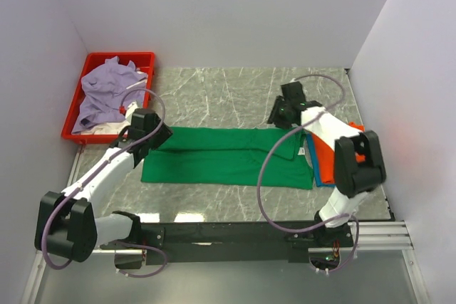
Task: Fold and stack the t-shirts
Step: Fold the tshirt
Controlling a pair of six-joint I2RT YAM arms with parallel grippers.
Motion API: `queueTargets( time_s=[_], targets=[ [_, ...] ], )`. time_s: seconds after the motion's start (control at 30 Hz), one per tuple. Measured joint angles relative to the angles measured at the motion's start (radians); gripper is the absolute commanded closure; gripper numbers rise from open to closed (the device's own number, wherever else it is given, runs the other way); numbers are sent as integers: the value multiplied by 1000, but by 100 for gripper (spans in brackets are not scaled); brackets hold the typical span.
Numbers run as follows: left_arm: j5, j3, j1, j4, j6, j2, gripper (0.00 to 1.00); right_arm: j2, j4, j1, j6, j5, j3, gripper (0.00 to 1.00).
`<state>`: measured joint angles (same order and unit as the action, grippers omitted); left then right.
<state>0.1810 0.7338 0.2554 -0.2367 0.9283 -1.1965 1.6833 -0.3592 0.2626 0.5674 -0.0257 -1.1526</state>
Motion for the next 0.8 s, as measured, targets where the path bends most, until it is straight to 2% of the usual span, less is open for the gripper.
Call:
queueTargets(
  time_s=[0.23, 0.5, 0.6, 0.8],
  targets=[
    [-40, -1, 46, -10, -20, 47, 47, 167, -31, 109, 16, 74, -119, 54],
    [-53, -43, 58, -13, -26, 106, 47, 226, -48, 157, 45, 119, -143, 55],
    [-53, -53, 58, -16, -26, 107, 47, 246, -50, 165, 54, 137, -153, 59],
    [-54, -57, 59, -15, -26, 109, 48, 245, -53, 189, 75, 173, -147, 85]
  ],
)
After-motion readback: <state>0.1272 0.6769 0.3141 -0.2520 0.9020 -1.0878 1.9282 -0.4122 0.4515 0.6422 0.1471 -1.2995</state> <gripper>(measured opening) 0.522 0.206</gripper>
